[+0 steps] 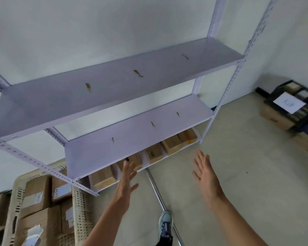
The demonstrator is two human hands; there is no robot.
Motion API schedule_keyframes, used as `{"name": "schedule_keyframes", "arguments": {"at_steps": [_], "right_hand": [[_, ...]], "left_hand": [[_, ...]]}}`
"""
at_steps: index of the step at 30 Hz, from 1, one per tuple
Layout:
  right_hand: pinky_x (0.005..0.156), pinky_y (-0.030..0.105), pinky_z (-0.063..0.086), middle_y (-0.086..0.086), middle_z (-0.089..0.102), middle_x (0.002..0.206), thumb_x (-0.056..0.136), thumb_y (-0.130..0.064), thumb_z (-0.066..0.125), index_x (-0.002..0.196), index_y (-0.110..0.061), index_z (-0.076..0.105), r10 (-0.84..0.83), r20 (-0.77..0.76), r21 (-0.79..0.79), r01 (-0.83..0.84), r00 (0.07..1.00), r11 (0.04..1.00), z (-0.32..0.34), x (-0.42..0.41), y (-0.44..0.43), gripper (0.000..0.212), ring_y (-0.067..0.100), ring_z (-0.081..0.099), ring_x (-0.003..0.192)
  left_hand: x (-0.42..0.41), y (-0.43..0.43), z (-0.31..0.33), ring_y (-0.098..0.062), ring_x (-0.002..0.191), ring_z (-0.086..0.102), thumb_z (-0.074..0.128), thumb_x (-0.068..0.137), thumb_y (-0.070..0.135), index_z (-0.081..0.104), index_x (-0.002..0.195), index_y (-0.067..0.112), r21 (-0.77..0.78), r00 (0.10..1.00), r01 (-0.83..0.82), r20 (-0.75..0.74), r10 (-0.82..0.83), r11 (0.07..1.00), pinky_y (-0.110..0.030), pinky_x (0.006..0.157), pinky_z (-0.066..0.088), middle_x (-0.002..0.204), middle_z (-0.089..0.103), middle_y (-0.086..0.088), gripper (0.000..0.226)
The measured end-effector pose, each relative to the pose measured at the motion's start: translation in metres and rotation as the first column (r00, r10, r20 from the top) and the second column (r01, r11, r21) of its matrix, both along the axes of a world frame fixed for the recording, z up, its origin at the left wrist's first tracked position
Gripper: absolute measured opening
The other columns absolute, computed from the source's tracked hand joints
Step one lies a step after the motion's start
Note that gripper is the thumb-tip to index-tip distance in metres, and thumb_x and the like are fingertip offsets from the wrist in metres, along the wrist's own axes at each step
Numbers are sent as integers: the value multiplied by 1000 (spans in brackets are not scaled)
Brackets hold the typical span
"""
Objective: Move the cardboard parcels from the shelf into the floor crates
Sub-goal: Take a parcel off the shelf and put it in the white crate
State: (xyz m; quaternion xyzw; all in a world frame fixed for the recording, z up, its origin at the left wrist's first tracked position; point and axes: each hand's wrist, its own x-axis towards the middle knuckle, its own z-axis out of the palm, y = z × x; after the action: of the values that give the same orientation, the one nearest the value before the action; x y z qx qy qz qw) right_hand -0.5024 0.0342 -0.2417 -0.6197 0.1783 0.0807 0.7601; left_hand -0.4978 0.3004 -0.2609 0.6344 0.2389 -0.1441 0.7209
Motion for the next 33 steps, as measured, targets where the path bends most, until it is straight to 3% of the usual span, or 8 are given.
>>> {"name": "schedule_keyframes", "arguments": {"at_steps": [5, 8, 14, 17, 19, 27, 33], "right_hand": [[124, 34, 26, -12, 29, 172, 90, -74, 30, 167, -31, 24, -25, -27, -40, 24, 999, 999, 3, 56, -63, 89, 6, 32, 154], [127, 37, 24, -13, 29, 172, 91, -75, 30, 167, -32, 25, -37, -37, -52, 35, 999, 998, 5, 86, -95, 88, 7, 30, 156], [131, 44, 23, -14, 29, 172, 93, -73, 29, 166, -31, 25, -53, -46, -39, 51, 998, 998, 0, 134, -158, 85, 7, 30, 156], [131, 45, 22, -12, 28, 173, 94, -71, 28, 167, -30, 24, -35, -63, -15, 34, 997, 999, -11, 163, -197, 84, 8, 29, 157], [131, 46, 21, -12, 28, 173, 93, -72, 29, 167, -31, 25, -5, -68, -3, 5, 998, 1000, -22, 184, -226, 84, 8, 29, 157], [131, 43, 19, -12, 27, 173, 91, -75, 29, 168, -30, 23, 223, -124, 9, -224, 967, 975, -86, 277, -351, 89, 7, 28, 157], [132, 42, 18, -11, 27, 173, 92, -75, 30, 168, -28, 23, 327, -197, -5, -334, 924, 942, -173, 341, -398, 90, 7, 26, 158]], "left_hand": [[53, -64, -12, -19, 149, 46, 29, 94, 75, 43, 163, 26, -3, 995, 88, -43, -88, 996, -58, 122, 38, 166, 47, 6, 85], [85, -102, -10, -18, 147, 47, 31, 92, 75, 35, 167, 27, -2, 990, 131, -43, -131, 991, -56, 121, 38, 168, 44, 7, 90], [142, -176, -9, -20, 148, 47, 29, 104, 67, 35, 166, 28, -2, 991, 131, -32, -131, 991, -56, 120, 40, 168, 44, 5, 73], [170, -222, -12, -16, 144, 48, 27, 106, 68, 33, 168, 26, 17, 990, 138, -44, -137, 990, -53, 119, 41, 169, 42, 5, 76], [187, -256, -18, -17, 145, 48, 29, 101, 72, 35, 168, 24, 25, 992, 116, -52, -114, 993, -52, 119, 41, 169, 42, 5, 83], [248, -406, -64, -20, 154, 41, 23, 112, 61, 31, 169, 22, 46, 990, -41, -133, 46, 998, -53, 125, 35, 173, 38, 2, 70], [284, -459, -136, -24, 159, 35, 21, 113, 61, 31, 169, 17, 70, 973, -76, -212, 90, 995, -54, 129, 31, 175, 33, -3, 72]]}}
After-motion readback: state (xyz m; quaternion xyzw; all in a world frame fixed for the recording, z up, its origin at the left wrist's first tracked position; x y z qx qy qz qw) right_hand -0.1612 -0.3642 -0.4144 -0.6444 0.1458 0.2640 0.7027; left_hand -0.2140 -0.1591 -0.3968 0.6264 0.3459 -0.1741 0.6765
